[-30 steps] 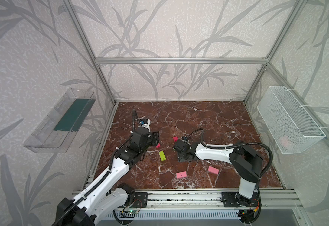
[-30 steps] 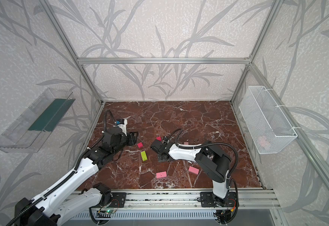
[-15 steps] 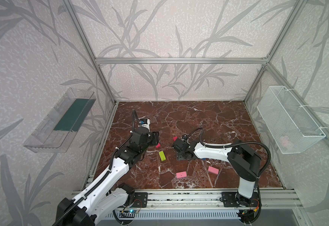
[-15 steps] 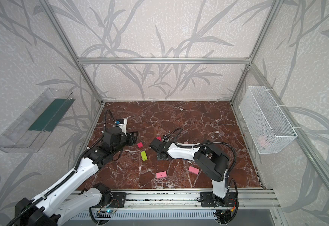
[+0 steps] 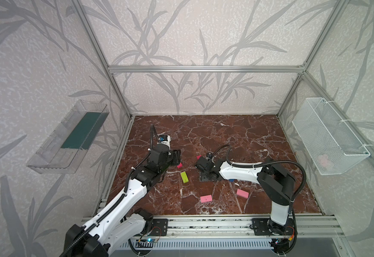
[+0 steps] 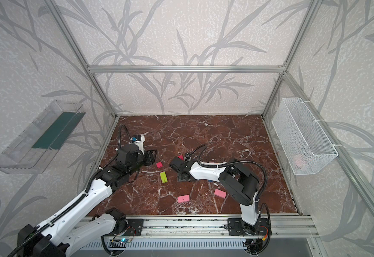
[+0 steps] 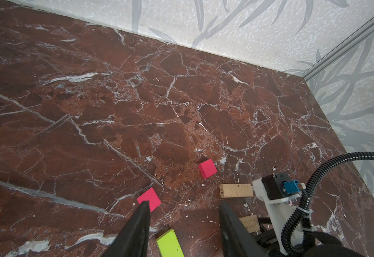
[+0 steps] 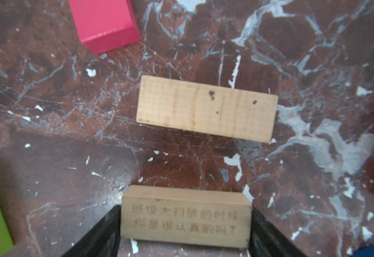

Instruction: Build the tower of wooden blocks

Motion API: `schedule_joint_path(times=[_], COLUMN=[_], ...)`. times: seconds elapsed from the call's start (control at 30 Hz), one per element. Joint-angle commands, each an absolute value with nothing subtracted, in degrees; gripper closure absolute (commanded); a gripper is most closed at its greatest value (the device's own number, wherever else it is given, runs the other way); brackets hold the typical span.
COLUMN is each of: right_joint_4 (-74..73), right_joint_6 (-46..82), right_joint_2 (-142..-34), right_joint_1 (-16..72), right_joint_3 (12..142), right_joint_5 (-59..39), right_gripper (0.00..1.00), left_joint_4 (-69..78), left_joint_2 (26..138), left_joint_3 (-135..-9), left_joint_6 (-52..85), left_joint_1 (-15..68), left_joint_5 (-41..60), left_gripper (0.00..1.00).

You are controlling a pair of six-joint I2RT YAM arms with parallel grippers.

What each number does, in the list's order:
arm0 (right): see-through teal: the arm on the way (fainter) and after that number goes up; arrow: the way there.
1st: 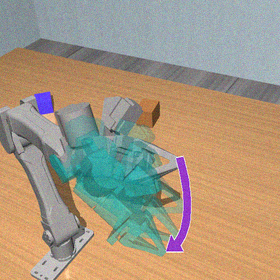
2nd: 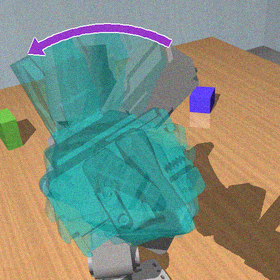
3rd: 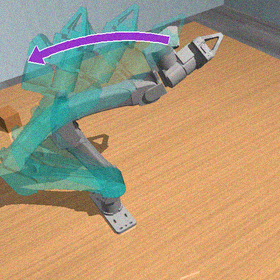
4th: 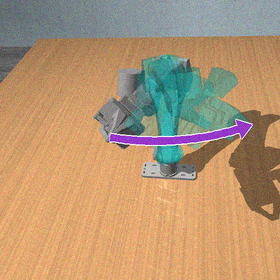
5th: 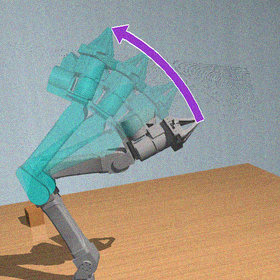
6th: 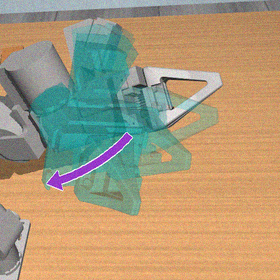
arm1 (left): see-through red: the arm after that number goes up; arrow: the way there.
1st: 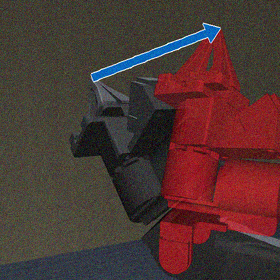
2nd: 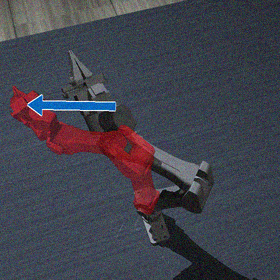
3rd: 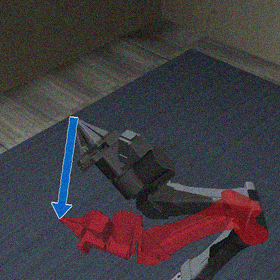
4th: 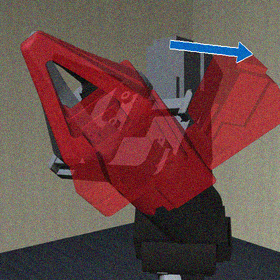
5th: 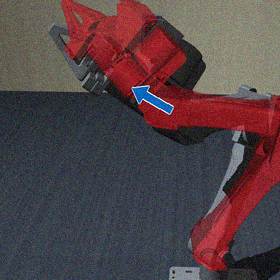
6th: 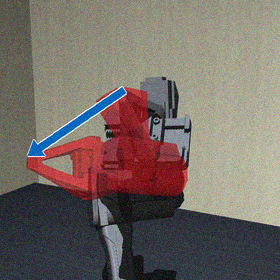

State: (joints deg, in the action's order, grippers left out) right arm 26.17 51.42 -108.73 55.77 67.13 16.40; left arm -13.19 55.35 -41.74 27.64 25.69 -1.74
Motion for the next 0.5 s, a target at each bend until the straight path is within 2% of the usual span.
schedule_joint_path(times=[0.0,0.4,0.47], right_joint_4=[27.3,27.4,27.1], right_joint_6=[52.5,51.5,51.5], right_joint_2=[-110.5,-107.8,-106.4], right_joint_1=[55.3,54.7,54.6], right_joint_3=[67.3,66.4,65.8], right_joint_5=[15.7,14.3,14.3], right_gripper=[0.13,0.01,0.01], left_joint_4=[-12.2,-12.4,-12.5], left_joint_2=[55.1,54.9,54.9], left_joint_3=[-41.1,-41.0,-41.0], left_joint_6=[28.0,28.0,28.0], left_joint_1=[25.2,25.0,24.9], left_joint_5=[-1.6,-1.5,-1.5], left_gripper=[0.51,0.51,0.51])
